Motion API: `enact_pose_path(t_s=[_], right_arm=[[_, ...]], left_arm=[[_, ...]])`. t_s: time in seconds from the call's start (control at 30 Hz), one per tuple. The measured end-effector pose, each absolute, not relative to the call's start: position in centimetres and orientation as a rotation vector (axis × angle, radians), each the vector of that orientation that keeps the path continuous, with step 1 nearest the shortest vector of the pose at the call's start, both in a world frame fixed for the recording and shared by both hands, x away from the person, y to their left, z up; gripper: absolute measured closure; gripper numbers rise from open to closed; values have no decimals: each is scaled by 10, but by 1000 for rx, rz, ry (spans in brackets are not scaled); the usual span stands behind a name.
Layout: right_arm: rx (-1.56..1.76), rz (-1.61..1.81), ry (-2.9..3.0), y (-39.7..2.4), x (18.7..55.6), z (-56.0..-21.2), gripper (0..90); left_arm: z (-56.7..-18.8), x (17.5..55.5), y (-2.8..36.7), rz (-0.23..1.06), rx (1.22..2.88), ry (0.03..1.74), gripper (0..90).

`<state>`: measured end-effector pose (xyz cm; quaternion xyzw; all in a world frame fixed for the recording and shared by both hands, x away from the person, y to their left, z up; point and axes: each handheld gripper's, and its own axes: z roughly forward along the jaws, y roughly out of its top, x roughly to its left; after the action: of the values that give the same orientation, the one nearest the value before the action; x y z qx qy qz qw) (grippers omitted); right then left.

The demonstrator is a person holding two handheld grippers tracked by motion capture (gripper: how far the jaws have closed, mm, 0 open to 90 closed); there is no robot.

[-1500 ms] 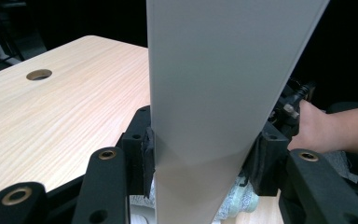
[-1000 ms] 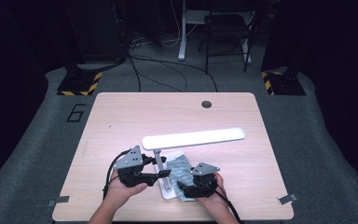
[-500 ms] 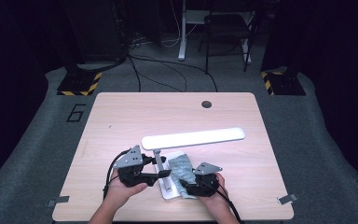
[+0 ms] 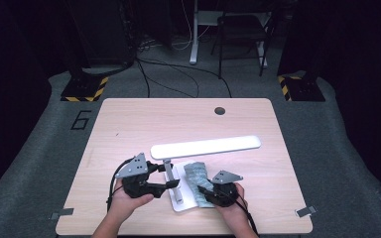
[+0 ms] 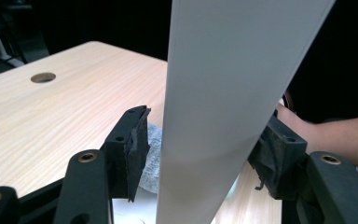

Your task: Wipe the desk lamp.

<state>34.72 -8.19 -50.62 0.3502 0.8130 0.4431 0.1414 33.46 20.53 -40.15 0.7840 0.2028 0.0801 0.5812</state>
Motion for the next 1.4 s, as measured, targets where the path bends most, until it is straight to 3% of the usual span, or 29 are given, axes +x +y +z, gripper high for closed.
enact_pose_path(t_s=[0.23, 0.6, 0.9, 1.4], right_arm=[[986, 1341, 2340, -76, 336, -480, 632], [1005, 1465, 2358, -69, 331, -451, 629], [964, 1603, 2355, -68, 320, -436, 628], [1069, 1531, 2447, -47, 342, -478, 628]], left_arm=[[-385, 327, 218, 203, 1809, 473, 420], [-380, 323, 228, 167, 1853, 434, 558], [-379, 324, 231, 238, 1869, 495, 571], [-384, 326, 229, 304, 1884, 540, 577]])
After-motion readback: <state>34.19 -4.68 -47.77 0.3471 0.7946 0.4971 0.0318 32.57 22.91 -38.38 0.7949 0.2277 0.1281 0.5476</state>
